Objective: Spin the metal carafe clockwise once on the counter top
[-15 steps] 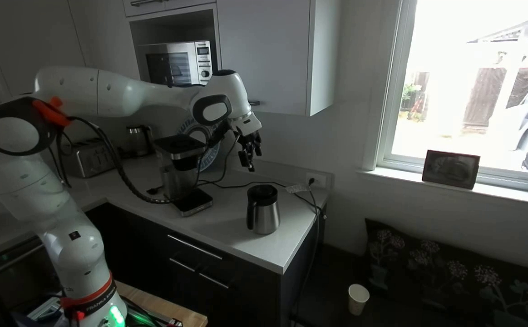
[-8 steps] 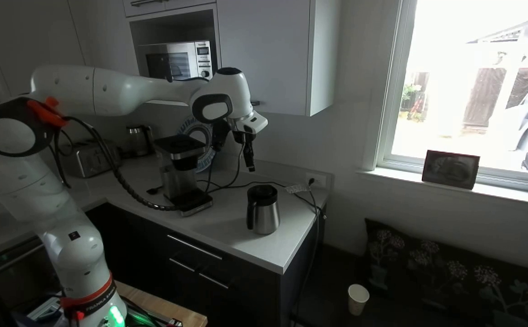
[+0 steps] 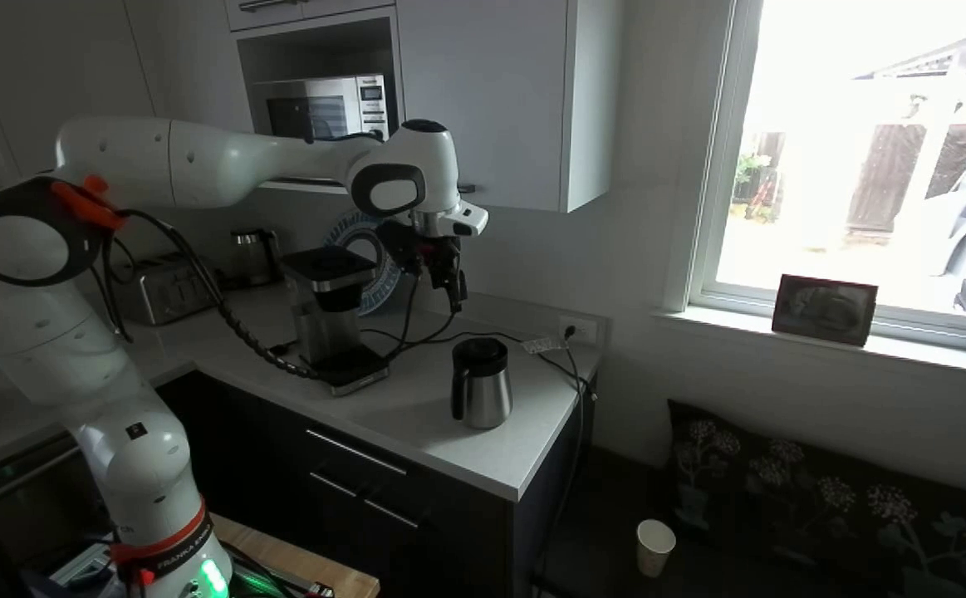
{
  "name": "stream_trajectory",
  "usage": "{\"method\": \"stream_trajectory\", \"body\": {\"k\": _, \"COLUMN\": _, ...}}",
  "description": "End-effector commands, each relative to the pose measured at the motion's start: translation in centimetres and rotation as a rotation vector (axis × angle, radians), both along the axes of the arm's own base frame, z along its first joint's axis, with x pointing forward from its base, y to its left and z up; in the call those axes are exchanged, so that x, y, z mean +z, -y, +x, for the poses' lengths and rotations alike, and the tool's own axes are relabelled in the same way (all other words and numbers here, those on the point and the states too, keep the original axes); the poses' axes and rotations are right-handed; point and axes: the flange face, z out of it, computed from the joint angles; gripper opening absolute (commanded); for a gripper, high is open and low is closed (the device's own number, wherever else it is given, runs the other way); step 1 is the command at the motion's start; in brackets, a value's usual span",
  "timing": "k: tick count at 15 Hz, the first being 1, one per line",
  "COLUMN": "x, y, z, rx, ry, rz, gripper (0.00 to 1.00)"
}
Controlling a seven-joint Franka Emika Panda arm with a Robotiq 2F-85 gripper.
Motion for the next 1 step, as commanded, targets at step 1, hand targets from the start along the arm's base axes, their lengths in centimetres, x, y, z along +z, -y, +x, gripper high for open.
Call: {"method": "stream_trajectory", "body": {"k": 1, "x": 0.13, "y": 0.04, "z": 0.07, "rx": 0.018, "ry": -0.001, "rz": -0.003, "gripper": 1.00}}
